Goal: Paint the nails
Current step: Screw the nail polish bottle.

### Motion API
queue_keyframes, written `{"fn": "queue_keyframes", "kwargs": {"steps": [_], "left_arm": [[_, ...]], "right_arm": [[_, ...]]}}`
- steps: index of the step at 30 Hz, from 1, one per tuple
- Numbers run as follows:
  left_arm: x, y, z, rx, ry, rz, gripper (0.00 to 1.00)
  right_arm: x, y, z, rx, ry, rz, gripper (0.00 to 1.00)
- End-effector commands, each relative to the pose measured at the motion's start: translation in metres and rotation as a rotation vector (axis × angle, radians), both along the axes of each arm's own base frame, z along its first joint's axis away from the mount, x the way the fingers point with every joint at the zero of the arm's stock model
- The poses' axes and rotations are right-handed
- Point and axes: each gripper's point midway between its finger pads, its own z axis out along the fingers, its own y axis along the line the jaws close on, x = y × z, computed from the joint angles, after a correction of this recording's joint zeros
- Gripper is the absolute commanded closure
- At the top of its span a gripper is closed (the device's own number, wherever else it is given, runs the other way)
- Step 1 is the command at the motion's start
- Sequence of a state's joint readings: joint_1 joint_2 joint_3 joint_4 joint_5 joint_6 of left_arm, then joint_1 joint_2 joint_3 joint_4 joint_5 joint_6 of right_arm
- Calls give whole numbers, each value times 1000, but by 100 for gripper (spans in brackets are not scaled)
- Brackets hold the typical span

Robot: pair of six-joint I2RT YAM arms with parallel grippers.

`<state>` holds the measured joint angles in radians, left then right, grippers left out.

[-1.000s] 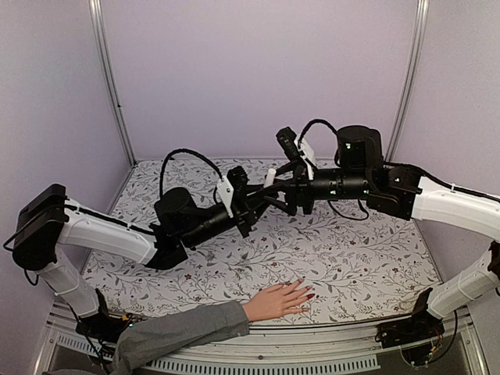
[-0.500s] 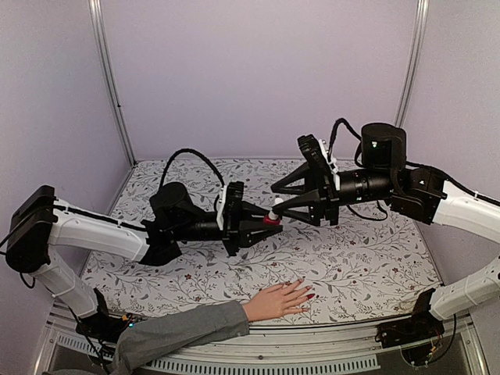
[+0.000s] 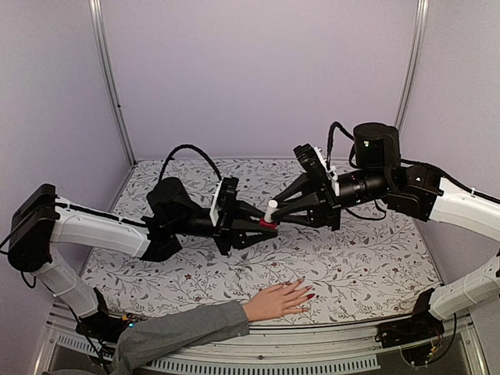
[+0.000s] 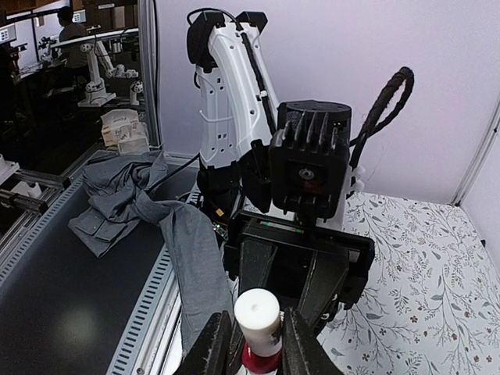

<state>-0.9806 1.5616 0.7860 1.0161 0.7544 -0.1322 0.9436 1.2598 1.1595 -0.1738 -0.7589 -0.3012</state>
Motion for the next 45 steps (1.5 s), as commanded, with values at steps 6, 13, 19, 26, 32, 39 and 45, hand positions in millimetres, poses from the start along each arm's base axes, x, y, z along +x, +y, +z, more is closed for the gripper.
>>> {"fn": "queue_keyframes", "kwargs": {"steps": [6,13,19,26,32,39,45], "left_arm": [[5,1,15,-45,-1,-26,100],[7,2,16,-51,7,-23,100],[13,3,20,-66,6,19,100],[42,8,36,-114,3,214,100],[68,14,51,-170,9,372,100],[96,23,61,-215,30,545,100],[125,22,54,-194,27,754,100]], "right_arm": [[-9,5,4,-8,-4,52,78],[-9,8,0,-27,3,50,86],[-3,11,-2,-35,8,22,98],[20,19,-11,-71,57,-99,100],[39,20,-11,-72,52,-207,100],[62,21,-14,-76,50,-333,100],[82,29,-21,-67,83,-437,100]]}}
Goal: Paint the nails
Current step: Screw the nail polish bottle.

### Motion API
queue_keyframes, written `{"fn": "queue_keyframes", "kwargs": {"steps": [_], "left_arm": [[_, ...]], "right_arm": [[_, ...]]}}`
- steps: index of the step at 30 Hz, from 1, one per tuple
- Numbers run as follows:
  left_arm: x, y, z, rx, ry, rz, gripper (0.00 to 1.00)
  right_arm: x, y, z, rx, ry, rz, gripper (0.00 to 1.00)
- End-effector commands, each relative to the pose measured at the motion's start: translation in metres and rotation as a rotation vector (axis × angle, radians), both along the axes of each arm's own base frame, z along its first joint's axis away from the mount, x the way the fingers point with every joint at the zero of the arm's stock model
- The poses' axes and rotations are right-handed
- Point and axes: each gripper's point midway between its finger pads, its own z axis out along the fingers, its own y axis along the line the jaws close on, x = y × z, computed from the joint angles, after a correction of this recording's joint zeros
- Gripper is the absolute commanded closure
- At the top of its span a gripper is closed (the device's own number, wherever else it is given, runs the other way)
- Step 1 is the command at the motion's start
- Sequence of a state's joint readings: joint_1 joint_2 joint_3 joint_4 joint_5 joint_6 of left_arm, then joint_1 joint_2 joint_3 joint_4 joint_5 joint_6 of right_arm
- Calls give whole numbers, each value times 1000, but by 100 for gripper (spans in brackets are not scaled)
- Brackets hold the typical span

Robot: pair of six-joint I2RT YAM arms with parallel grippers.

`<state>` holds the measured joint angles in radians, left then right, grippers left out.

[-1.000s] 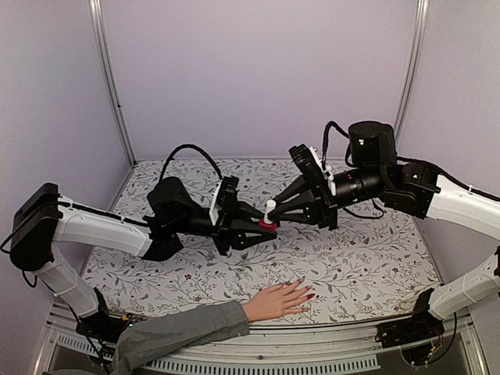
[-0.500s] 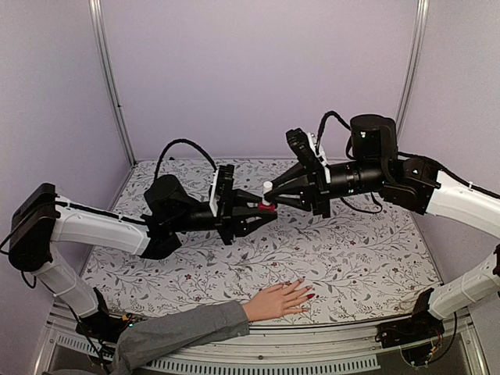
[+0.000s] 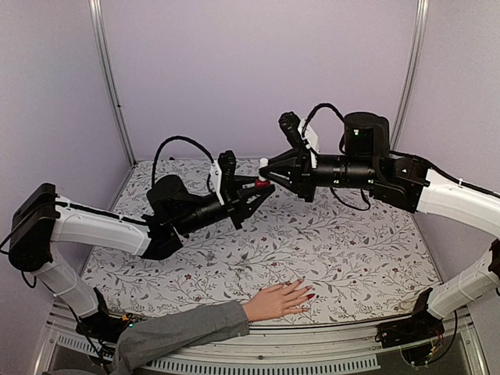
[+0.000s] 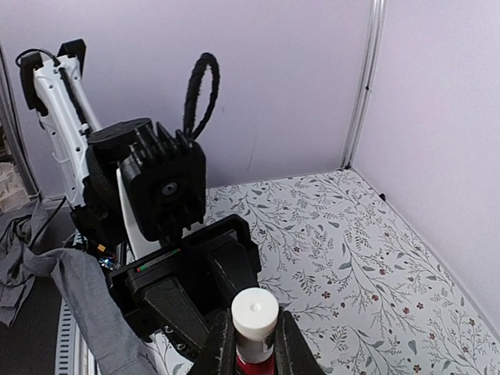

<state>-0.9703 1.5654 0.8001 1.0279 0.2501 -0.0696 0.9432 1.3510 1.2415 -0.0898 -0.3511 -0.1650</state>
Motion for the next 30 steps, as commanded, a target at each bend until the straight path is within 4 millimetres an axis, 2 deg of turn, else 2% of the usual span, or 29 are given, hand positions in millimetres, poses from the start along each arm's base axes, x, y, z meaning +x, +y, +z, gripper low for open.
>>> {"fn": "queue_keyframes", "kwargs": {"steps": [1,10,16,22,26,30], "left_arm": [[41,12,35,-97,-18,287,100],[69,0,23,-1,-47,550,100],[66,-14,15,21,-77,573,100],[60,-7,15,14,-81,559,100],[58,0,12,9,-71,533,100],[54,6,8,10,-60,499,100]], "right_arm": [[2,14,-32,-56,92,-37,100],[37,22,-46,-53,154,-213,100],[45,28,-48,-17,202,-248,100],[44,23,-47,-21,187,-255,99],[43,18,-44,-20,165,-262,91],[42,11,-38,-11,138,-274,69]]}}
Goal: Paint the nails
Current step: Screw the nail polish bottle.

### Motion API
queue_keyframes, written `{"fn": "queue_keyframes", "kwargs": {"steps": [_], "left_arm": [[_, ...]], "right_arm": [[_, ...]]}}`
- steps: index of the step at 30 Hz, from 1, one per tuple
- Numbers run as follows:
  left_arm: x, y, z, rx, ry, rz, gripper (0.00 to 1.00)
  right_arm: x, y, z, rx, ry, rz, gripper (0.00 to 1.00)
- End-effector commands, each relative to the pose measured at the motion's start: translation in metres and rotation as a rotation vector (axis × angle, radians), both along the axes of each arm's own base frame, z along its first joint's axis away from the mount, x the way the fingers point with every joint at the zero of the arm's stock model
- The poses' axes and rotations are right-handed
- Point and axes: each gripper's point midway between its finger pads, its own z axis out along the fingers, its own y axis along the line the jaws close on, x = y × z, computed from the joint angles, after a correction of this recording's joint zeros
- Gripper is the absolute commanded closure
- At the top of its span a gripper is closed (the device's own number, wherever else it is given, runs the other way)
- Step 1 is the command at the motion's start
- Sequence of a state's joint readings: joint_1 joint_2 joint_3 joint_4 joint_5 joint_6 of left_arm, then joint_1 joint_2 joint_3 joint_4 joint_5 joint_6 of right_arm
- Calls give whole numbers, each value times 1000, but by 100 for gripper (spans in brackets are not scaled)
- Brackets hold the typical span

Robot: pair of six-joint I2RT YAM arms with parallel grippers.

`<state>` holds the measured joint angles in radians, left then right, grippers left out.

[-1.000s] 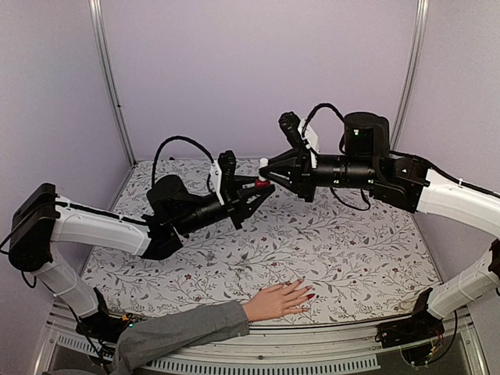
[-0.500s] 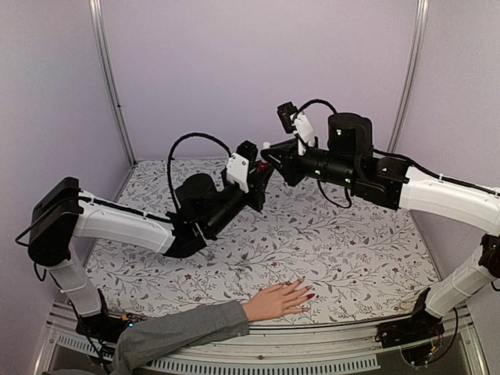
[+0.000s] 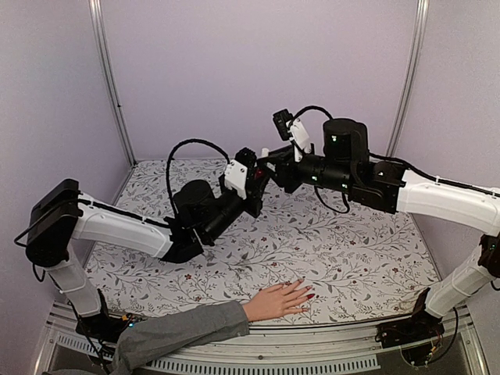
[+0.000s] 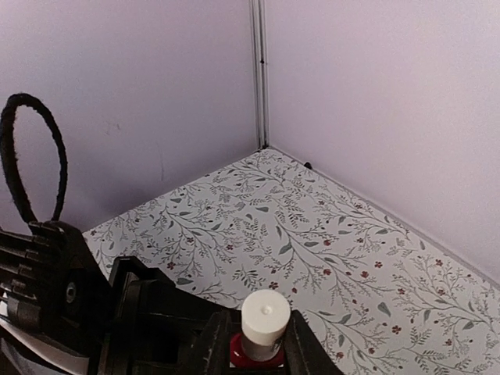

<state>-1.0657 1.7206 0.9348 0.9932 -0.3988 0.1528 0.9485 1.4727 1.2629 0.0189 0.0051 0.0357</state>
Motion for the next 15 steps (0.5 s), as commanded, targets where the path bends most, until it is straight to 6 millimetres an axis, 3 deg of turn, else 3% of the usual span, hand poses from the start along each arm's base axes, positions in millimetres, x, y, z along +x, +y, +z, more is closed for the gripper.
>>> {"fn": "queue_keyframes", "kwargs": {"steps": [1,8,15], "left_arm": [[-18,3,29,-69,-52,-98,100],[-30,11,22,-58,-42,-195,100],[-82,-5,22,-28,-63,-603,100]], "right_arm": [[-30,6,-16,-50,22,102,64],[-37,-13,-7,-37,-22,146,43],[-70,-19,-1,-56,-89,321,34]]}}
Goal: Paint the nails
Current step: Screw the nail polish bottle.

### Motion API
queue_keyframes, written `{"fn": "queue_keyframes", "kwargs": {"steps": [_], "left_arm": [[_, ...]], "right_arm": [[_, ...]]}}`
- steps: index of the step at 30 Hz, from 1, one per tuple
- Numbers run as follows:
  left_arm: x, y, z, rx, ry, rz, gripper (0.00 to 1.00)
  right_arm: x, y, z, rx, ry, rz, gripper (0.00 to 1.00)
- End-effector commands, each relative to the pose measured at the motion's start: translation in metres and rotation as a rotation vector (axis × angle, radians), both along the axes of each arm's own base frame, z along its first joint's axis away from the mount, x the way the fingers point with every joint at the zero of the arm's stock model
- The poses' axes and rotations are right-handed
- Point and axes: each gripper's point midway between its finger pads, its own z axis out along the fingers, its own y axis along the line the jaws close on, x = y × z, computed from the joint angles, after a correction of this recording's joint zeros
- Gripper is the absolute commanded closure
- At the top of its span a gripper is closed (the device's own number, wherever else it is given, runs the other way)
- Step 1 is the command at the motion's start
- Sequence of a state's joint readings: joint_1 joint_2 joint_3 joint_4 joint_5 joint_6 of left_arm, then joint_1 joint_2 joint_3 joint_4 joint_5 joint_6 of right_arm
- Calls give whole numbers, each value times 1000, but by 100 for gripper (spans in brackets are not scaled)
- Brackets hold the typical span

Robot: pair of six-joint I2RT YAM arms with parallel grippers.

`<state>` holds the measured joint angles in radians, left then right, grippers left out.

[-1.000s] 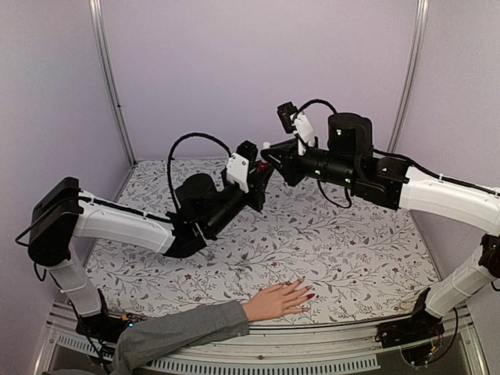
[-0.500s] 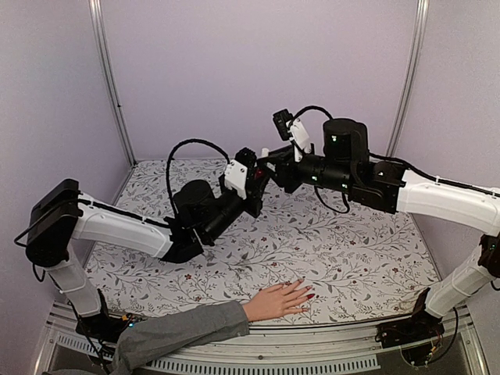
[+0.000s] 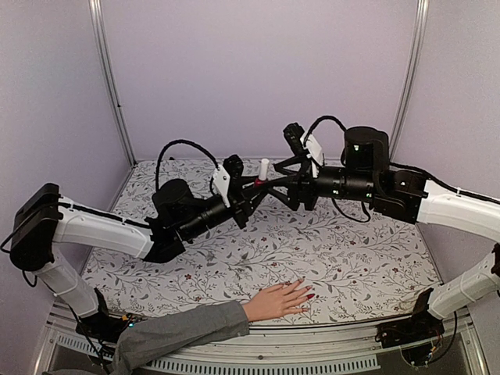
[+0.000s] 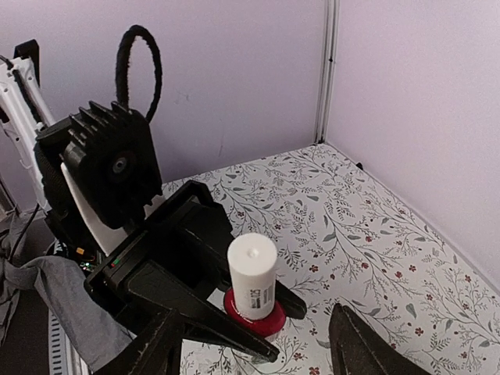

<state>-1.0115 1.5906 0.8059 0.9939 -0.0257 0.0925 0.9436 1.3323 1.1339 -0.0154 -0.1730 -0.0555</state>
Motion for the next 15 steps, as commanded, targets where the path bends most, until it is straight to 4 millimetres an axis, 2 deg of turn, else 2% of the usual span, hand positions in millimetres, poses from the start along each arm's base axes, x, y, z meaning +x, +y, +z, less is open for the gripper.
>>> {"fn": "queue_keyframes", "kwargs": {"steps": [1,5,9,15], "left_arm": [[-47,-8,15,-25,-35,-340,100],[-77,-12,14,-10,-38,-540,100],[-97,-16,13,4,-34,-674,100],[-105,-19,12,12,-28,-743,100]], "right_arm": [[-31,-3,10,-7,-58,173,34],[-63,-3,16,-3,-95,354,35],[-89,-2,22,-1,-123,512,41],[-100,0,26,5,-130,591,48]]}}
